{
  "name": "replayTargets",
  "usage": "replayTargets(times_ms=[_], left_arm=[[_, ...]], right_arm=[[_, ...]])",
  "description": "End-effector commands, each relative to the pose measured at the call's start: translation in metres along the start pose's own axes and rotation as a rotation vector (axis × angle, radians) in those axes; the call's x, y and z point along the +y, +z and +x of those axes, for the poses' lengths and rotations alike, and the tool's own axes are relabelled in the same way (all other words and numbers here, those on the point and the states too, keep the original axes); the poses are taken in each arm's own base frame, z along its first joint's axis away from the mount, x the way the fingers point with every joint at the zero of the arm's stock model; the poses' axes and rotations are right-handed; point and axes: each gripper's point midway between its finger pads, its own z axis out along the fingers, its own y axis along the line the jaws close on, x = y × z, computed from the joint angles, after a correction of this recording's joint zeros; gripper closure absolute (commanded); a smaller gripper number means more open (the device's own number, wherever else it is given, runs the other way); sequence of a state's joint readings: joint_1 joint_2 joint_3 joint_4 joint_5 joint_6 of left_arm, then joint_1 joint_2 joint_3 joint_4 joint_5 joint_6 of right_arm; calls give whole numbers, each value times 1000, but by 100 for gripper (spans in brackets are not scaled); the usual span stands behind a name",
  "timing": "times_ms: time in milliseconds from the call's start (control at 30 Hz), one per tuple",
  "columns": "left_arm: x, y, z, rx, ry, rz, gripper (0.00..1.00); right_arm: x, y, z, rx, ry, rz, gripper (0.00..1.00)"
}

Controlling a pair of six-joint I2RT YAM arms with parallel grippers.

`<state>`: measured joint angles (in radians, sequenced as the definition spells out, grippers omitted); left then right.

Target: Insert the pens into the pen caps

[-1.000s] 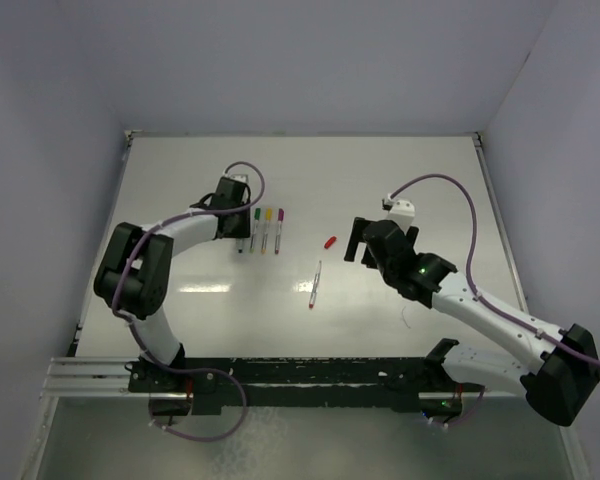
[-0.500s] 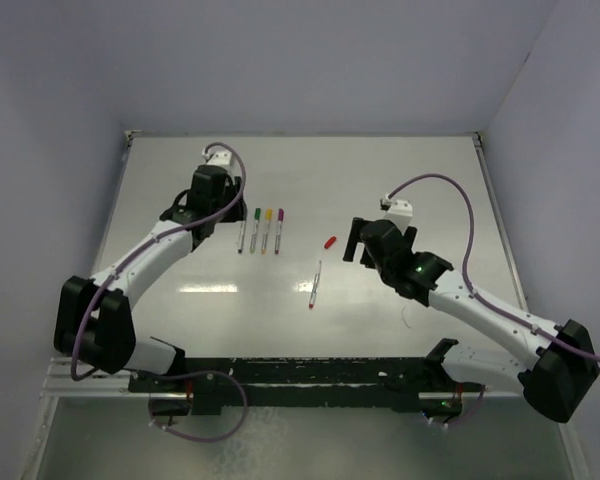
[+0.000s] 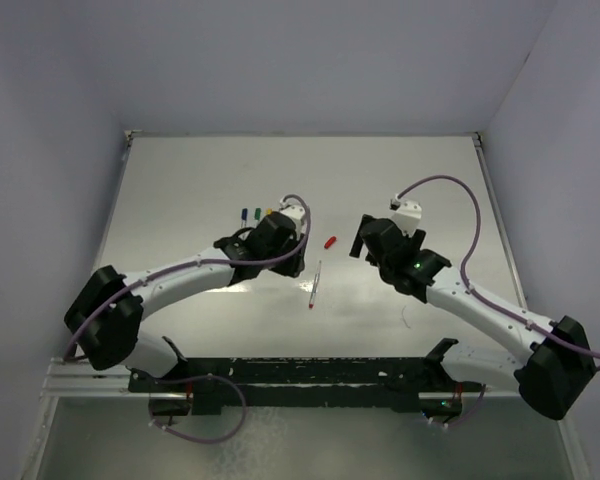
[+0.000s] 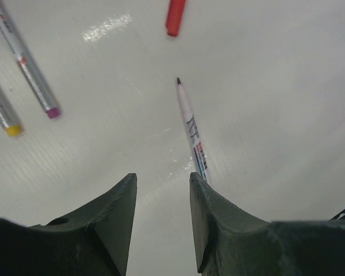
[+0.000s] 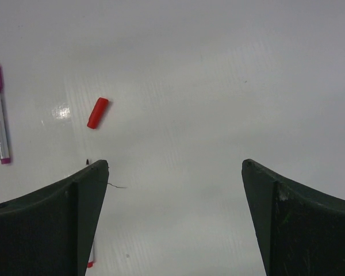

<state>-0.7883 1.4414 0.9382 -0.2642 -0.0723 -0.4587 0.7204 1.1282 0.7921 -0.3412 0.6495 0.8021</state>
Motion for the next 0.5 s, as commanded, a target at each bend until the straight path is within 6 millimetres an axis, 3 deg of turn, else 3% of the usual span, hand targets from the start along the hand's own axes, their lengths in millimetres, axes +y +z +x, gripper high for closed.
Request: replayTargets(times_ms=[0, 167, 467], left_arm=[[-34, 10, 10, 23, 39, 31, 54], [-50, 29, 30, 75, 84, 20, 53], [-63, 50, 34, 90, 112, 21, 50]], right_arm=[[-18, -2, -16, -56, 68, 78, 0], [-35, -6, -21, -80, 90, 117, 0], [-45, -11, -20, -94, 108, 114, 0]])
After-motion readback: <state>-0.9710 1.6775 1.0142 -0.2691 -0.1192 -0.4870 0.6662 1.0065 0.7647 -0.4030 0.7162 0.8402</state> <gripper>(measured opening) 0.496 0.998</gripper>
